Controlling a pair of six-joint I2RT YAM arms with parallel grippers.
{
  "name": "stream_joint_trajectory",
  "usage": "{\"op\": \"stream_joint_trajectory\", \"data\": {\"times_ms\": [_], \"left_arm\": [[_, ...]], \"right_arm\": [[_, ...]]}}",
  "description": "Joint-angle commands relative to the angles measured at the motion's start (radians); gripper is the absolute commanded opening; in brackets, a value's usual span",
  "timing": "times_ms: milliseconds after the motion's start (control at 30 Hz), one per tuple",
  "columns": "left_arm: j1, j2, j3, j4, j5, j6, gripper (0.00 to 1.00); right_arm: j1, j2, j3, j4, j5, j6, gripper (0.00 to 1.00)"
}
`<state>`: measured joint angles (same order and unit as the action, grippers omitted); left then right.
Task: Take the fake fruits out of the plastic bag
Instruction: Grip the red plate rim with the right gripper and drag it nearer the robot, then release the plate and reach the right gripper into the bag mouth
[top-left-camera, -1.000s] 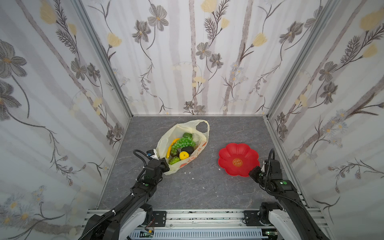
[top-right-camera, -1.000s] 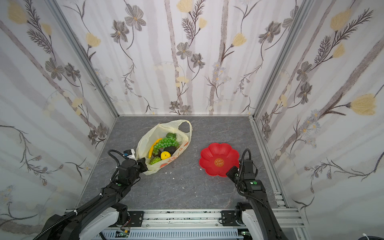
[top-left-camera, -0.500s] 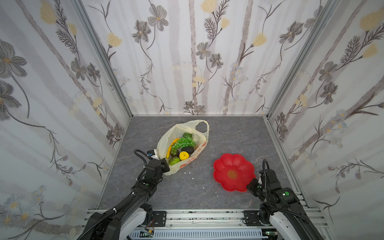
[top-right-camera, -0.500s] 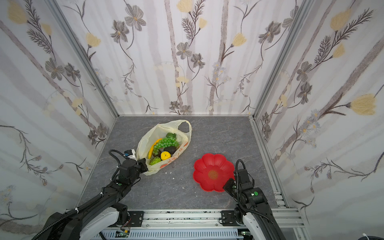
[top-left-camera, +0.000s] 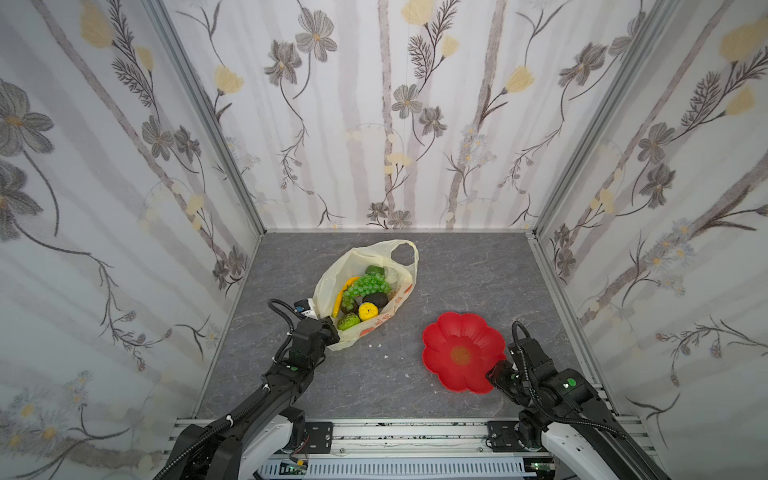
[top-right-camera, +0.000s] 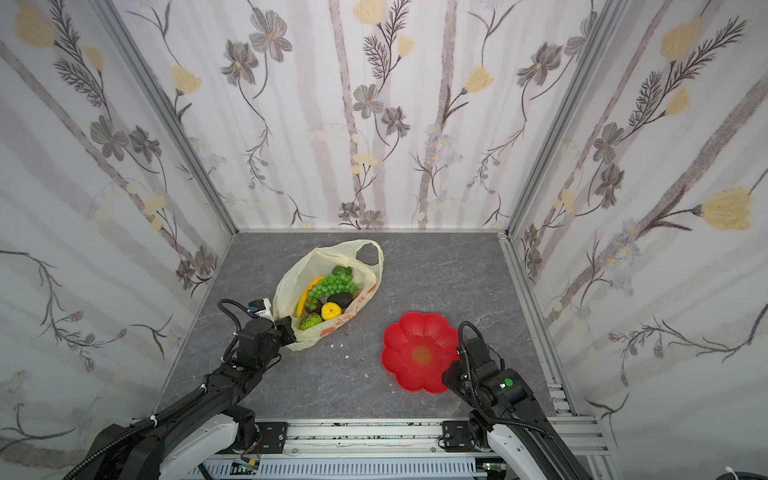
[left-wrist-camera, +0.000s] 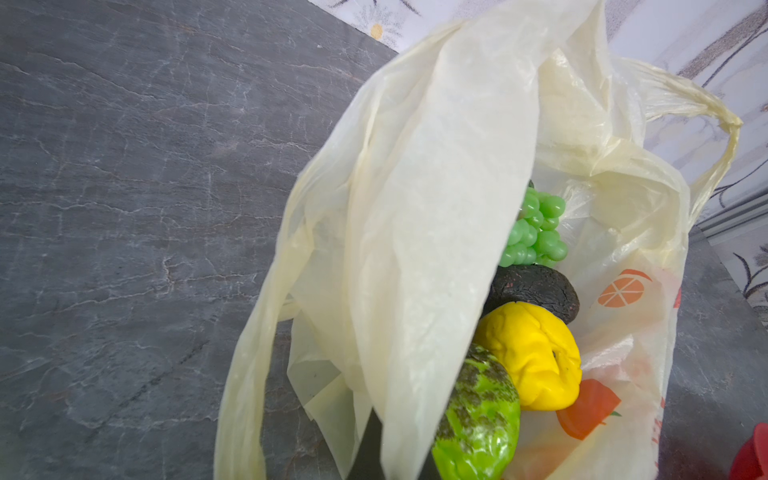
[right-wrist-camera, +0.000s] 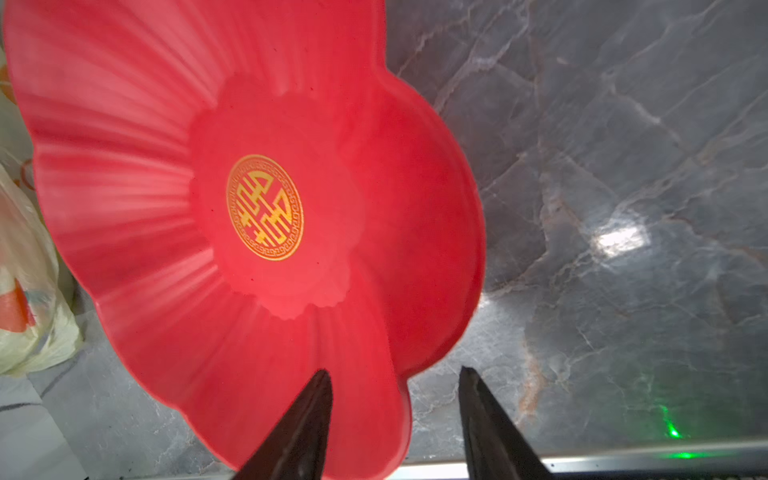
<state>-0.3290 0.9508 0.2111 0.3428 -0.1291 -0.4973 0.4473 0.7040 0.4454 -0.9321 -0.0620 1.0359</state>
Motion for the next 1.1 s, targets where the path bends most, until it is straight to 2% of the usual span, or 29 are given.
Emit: {"op": "stream_joint_trajectory", "data": {"times_ms": [0, 167, 300, 533, 667, 800, 867, 1067], "left_arm": [[0.001, 0.002, 0.007, 0.033, 0.002, 0.007, 0.0], [0.002, 0.003, 0.008, 0.039, 0.015, 0.008, 0.0], [0.001, 0.017, 0.013, 0.044, 0.038, 0.005, 0.0], [-0.002, 0.047, 0.018, 0.038, 0.09, -0.052, 0.0], [-0.002, 0.053, 0.018, 0.019, 0.109, -0.075, 0.0], [0.0, 0.055, 0.019, 0.019, 0.1, -0.069, 0.0], [-0.001, 0.065, 0.02, 0.019, 0.103, -0.063, 0.0], [-0.003, 0.083, 0.024, 0.025, 0.109, -0.062, 0.0]], "right_arm": [[0.01, 0.014, 0.048, 0.019, 0.084, 0.015, 0.55], [0.054, 0.045, 0.167, 0.029, 0.202, 0.003, 0.57], [0.125, 0.149, 0.274, 0.166, 0.242, -0.071, 0.56], [0.294, 0.547, 0.481, 0.534, 0.2, -0.199, 0.57], [0.349, 0.796, 0.633, 0.652, 0.137, -0.277, 0.57], [0.367, 1.033, 0.783, 0.707, 0.089, -0.348, 0.57], [0.367, 1.161, 0.889, 0.656, 0.052, -0.366, 0.58], [0.432, 1.331, 1.022, 0.684, 0.007, -0.406, 0.62]]}}
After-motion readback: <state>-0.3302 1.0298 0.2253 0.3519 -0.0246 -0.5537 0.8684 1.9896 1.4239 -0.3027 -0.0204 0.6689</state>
